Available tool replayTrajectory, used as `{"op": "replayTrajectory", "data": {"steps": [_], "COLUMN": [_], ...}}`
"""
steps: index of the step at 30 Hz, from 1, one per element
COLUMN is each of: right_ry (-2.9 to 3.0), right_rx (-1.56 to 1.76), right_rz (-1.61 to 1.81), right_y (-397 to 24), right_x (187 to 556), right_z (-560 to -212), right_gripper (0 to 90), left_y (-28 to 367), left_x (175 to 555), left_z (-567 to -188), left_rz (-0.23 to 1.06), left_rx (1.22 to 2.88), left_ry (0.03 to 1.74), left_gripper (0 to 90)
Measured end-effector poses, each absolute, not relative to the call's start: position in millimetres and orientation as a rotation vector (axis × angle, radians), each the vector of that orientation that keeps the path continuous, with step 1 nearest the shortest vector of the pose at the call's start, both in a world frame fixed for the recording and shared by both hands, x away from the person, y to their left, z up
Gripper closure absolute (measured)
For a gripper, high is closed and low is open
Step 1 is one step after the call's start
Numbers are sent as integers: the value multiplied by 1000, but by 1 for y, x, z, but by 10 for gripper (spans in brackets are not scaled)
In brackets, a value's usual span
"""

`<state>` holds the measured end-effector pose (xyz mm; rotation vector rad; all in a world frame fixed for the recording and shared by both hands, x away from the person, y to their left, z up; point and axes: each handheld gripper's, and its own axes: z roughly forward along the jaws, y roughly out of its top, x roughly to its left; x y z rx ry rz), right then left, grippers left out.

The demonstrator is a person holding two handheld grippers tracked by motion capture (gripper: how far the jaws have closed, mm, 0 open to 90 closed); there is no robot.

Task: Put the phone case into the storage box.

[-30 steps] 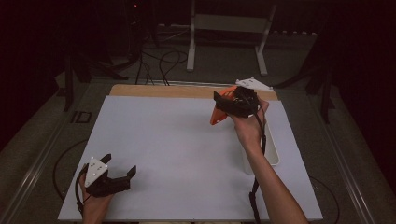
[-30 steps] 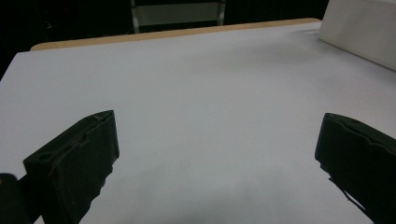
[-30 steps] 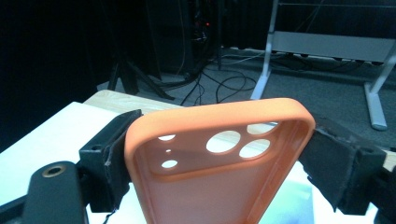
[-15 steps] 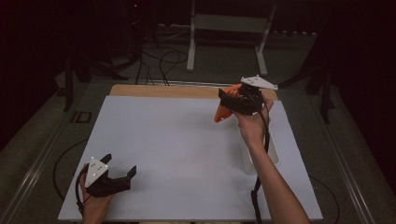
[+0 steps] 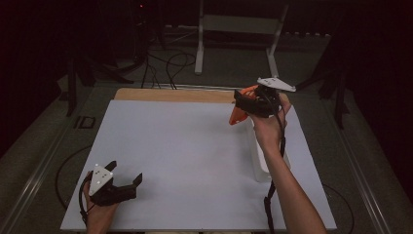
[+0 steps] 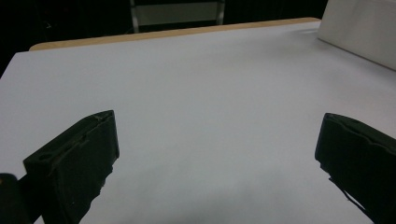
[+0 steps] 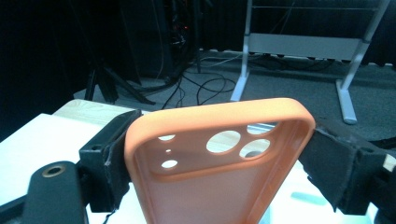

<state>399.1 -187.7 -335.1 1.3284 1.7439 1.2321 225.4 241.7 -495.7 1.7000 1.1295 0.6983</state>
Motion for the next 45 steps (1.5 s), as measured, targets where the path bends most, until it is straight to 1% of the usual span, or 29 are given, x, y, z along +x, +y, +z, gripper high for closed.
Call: {"op": "replayTrajectory", "data": {"steps": [45], "right_ry": [1627], "right_rx": [1454], "right_rz": [1127], "right_y": [-228], "right_x": [420], "right_z": [-339], "right_gripper": [173], "left_y": [240], "left_x": [225], "left_z": [-496], "left_rz": [699], "left_rx": [1705], "left_ry": [1129], "left_gripper": [5]}}
